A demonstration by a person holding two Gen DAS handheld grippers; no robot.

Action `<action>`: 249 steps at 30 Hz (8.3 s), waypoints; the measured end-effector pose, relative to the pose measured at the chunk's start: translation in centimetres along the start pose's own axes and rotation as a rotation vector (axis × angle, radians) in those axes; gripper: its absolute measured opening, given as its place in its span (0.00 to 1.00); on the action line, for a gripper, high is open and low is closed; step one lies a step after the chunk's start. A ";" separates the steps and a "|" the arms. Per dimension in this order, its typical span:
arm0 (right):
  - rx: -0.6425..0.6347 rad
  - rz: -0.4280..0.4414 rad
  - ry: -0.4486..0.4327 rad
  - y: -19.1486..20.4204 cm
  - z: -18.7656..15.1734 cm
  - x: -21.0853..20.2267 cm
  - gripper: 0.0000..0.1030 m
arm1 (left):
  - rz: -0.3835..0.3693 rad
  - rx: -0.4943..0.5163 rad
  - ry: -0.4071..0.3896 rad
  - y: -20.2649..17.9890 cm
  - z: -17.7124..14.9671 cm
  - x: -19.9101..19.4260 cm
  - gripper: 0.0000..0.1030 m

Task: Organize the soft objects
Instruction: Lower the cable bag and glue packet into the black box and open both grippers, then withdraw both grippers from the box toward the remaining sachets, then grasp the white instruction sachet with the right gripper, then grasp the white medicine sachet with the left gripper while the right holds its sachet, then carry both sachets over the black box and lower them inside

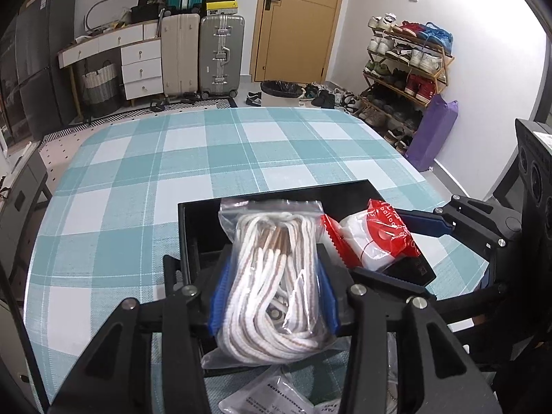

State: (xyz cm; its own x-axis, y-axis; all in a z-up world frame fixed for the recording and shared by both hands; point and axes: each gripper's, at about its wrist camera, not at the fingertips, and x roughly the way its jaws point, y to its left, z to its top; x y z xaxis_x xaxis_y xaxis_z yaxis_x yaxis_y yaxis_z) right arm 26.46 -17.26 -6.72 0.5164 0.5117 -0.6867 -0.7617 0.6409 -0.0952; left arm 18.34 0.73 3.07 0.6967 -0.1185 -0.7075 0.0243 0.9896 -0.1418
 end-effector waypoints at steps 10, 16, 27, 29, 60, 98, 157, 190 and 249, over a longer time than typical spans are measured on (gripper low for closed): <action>-0.014 -0.016 -0.059 -0.3 -0.2 -1.2 0.78 | 0.012 -0.015 -0.056 0.4 -0.3 -1.0 0.80; 0.054 -0.032 -0.127 -1.4 -1.4 -4.2 0.96 | 0.040 -0.001 -0.135 0.1 -1.2 -3.8 1.00; 0.137 -0.037 -0.117 -1.9 -4.9 -7.4 0.99 | 0.075 -0.036 -0.173 0.8 -3.9 -6.5 1.00; 0.143 -0.033 -0.106 -1.9 -5.5 -7.4 0.99 | 0.076 -0.043 -0.172 1.0 -4.4 -6.7 1.00; 0.181 -0.006 0.122 -1.5 -9.2 -1.7 0.99 | 0.104 -0.029 -0.059 0.7 -9.8 -4.2 1.00; 0.146 0.048 0.152 -0.6 -9.5 -0.8 0.54 | 0.093 -0.027 -0.029 0.4 -10.1 -3.9 1.00; 0.092 0.047 0.065 -1.2 -9.1 -4.6 0.36 | 0.176 -0.142 0.136 3.4 -11.8 -3.4 0.89; 0.059 0.069 0.007 -0.4 -8.6 -5.7 0.36 | 0.118 -0.071 0.005 2.8 -11.2 -5.8 0.42; 0.174 0.062 -0.163 -1.3 -1.5 -6.1 0.36 | 0.005 0.010 -0.164 -0.6 -1.2 -5.6 0.42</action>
State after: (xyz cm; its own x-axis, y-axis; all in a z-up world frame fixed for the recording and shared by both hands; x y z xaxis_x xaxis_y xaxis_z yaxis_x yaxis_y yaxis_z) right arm 23.69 -22.11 -3.48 0.5382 0.6294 -0.5605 -0.7222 0.6872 0.0782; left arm 13.57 0.71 6.34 0.8043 -0.0996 -0.5858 0.0269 0.9909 -0.1315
